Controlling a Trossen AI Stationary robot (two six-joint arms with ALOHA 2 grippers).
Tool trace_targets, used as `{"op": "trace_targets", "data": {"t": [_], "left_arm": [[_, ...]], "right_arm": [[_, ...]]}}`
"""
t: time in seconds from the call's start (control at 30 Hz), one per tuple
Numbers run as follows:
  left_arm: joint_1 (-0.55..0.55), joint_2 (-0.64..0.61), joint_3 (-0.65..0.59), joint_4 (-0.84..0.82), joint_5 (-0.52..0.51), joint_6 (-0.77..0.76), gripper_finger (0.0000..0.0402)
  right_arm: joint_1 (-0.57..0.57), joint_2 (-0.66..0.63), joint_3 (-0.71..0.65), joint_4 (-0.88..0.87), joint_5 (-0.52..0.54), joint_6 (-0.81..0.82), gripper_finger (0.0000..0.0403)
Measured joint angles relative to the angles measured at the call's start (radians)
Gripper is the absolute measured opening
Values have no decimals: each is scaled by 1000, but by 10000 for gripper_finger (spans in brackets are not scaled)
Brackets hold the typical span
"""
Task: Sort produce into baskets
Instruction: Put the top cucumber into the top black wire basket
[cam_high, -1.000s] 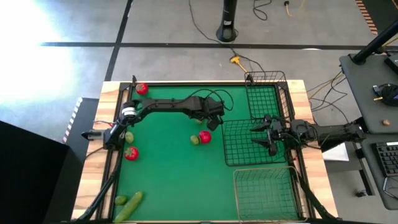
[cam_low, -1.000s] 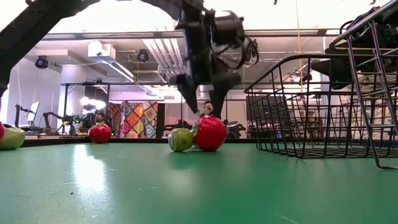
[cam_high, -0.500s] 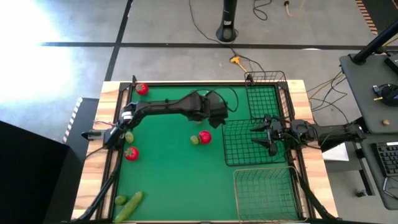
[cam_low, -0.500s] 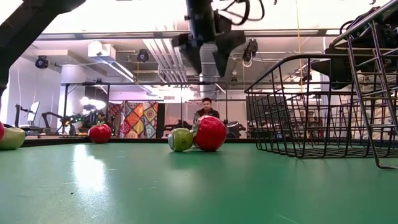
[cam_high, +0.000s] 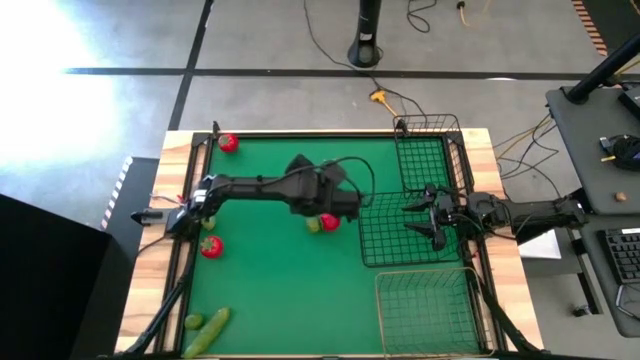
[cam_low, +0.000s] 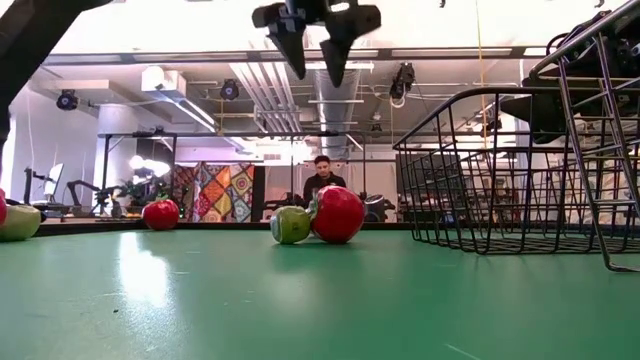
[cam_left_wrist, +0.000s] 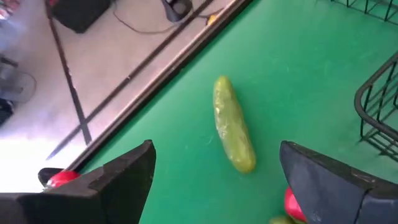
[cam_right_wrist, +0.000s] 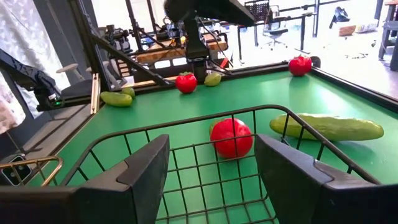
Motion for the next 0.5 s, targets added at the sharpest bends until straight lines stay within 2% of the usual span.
{"op": "trace_targets", "data": {"t": [0.5], "left_arm": [[-63,-26,6,-9,-104,-7,322]], "right_arm": [[0,0,0,0,0,0,228]]}}
